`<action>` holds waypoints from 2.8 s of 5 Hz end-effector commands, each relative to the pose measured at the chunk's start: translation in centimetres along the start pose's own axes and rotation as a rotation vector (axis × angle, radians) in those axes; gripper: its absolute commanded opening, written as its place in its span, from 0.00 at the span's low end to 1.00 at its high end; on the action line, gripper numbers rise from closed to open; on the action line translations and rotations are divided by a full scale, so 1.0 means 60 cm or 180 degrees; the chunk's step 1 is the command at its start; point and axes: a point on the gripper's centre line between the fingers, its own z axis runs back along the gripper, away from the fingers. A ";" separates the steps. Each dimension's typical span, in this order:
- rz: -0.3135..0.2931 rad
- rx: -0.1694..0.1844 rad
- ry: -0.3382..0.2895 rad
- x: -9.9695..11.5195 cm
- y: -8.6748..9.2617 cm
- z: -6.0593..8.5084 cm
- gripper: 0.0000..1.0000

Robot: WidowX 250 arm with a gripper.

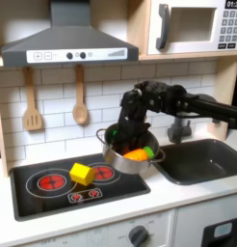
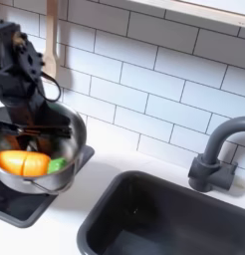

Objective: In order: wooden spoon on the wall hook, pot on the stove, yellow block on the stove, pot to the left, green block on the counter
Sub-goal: 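Move the pot to the left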

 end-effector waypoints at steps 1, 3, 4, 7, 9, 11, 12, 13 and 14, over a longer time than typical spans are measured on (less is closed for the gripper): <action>0.0337 0.0138 0.0009 0.004 0.080 0.010 0.00; 0.0573 0.0244 -0.0011 0.018 0.134 0.008 0.00; 0.0718 0.0288 -0.0024 0.040 0.140 -0.012 0.00; 0.1247 0.0253 -0.0004 0.099 0.211 -0.042 0.00; 0.1494 0.0317 0.0040 0.087 0.231 -0.060 0.00; 0.1712 0.0434 -0.0016 0.069 0.254 -0.070 0.00; 0.1702 0.0528 0.0028 0.053 0.254 -0.071 0.00; 0.1667 0.0547 -0.0004 0.054 0.248 -0.057 0.00; 0.1683 0.0493 0.0021 0.055 0.241 -0.050 0.00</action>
